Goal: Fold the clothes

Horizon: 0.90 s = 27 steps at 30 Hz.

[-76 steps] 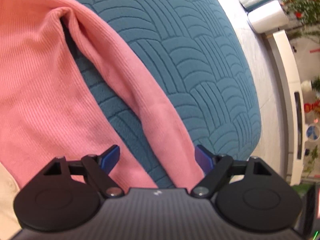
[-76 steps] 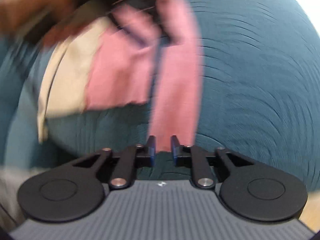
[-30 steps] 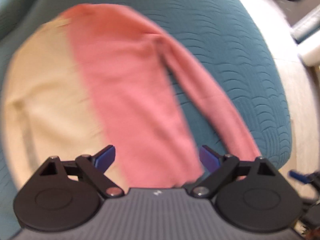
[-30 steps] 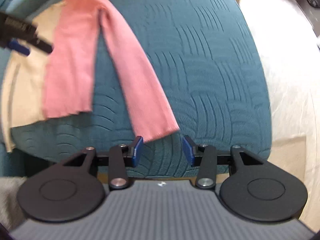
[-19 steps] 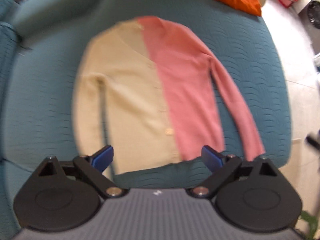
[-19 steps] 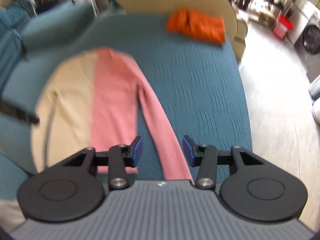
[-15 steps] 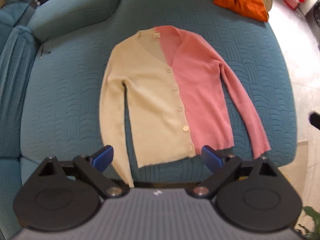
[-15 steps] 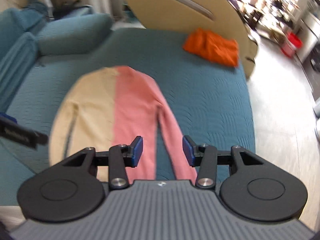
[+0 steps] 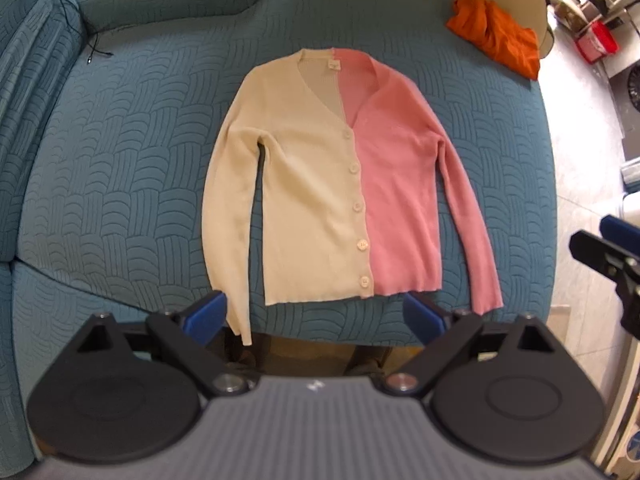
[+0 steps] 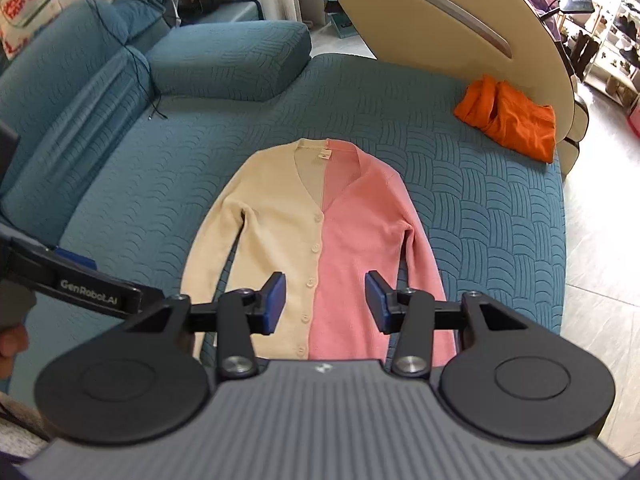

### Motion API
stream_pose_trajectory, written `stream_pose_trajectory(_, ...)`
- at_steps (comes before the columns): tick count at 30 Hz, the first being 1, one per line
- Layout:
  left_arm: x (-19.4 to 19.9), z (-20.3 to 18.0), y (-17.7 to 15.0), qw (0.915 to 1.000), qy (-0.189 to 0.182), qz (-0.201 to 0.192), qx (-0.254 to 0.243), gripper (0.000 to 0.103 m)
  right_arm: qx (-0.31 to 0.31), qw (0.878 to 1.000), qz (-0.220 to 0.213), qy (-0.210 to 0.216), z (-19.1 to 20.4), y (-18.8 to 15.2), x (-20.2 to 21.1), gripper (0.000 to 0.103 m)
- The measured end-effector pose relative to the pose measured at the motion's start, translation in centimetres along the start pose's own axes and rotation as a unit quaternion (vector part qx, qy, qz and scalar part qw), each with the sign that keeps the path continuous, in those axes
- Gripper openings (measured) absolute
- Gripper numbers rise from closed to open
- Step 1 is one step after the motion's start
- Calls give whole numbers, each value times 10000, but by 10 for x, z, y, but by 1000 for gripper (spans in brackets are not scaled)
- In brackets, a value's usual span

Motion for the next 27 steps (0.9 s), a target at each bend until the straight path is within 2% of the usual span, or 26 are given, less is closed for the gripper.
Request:
stream_pose_trajectory(8,-5,-2,0,9999,-134,-12,-32,95,-7,9999,12,-162,0,-6,-3,47)
stream_pose_trajectory(13,-1,-8,-1,9998,-76,-33,-188,94,-61,9998,20,-171,-3,-9,-4,47)
stream_pose_trajectory(16,-1,-9,-2,9996,-228,18,-132,95,-75,9998,16,-171,-4,-10,-5,47)
stream_pose_trajectory(22,2,-19,-4,9992,-109,51,-381,95,-88,9998,7,-150,-4,-10,-7,47)
stream_pose_trajectory(27,1,-22,-2,9992,-50,89,-384,95,-134,9998,15,-172,-6,-11,-9,47)
Point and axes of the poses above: each gripper's, at about its wrist camera, not at the fingertips, and x roughly against the way its jaws point, z to its left, y to its top, the point moved 1 cm from there along -x, roughly the way its jaws point, and after that the axes turned 4 degrees about z, right-handed, at the moved point
